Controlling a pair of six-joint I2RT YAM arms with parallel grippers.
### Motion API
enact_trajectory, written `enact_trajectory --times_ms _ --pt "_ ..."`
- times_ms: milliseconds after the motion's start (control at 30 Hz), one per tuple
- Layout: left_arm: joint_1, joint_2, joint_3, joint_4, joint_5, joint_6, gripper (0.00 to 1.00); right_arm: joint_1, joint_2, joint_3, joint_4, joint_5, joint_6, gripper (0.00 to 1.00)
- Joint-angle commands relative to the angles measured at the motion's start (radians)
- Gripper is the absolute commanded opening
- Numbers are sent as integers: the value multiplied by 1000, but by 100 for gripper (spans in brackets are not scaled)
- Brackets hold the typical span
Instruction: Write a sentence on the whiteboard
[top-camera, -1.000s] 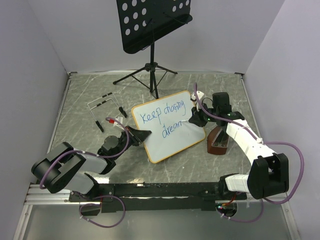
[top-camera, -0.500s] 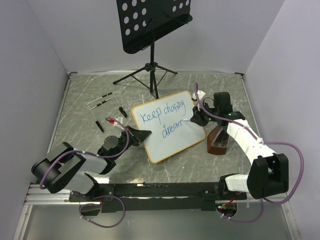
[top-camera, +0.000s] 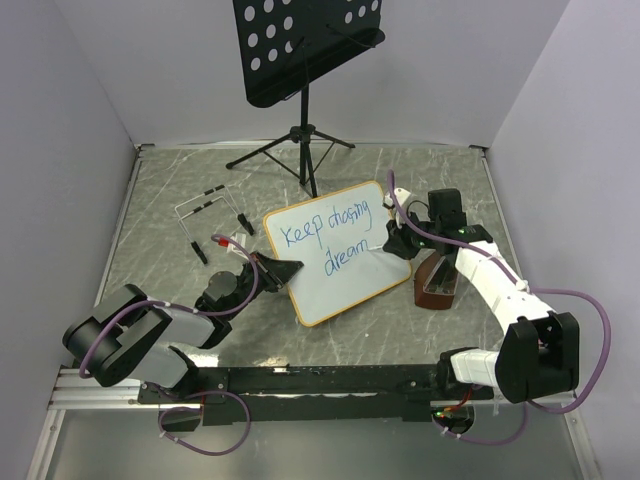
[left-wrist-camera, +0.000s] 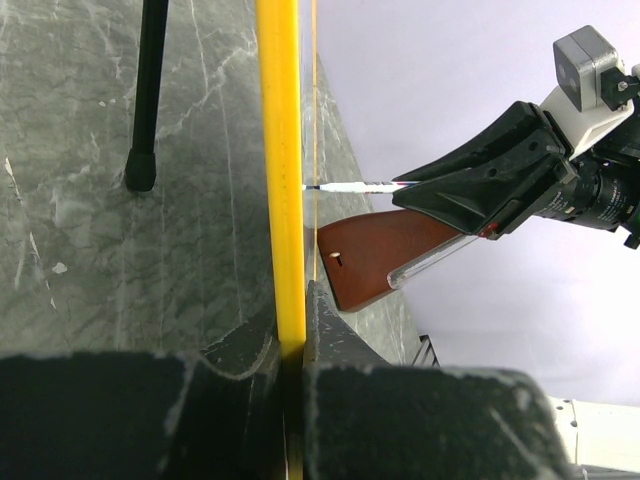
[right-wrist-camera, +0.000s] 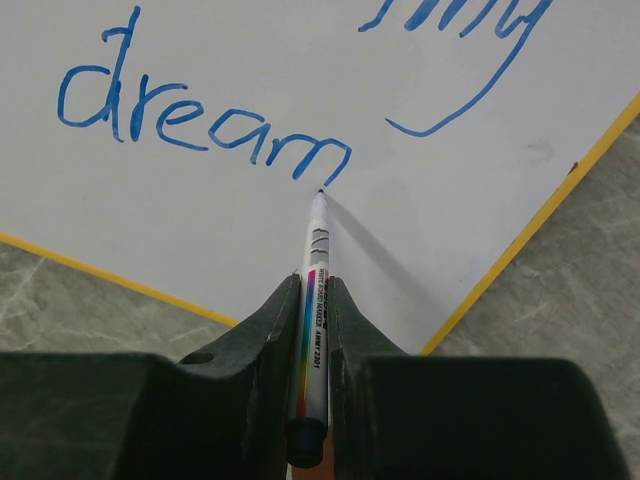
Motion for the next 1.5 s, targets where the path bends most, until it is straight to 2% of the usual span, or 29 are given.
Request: enact_trajectory --times_ms 0,1467 --pt "-5 -14 11 109 30 38 1 -6 -28 -2 -3 -15 -13 0" --pt "-6 -25 8 98 28 47 1 -54 -17 30 56 -68 42 0"
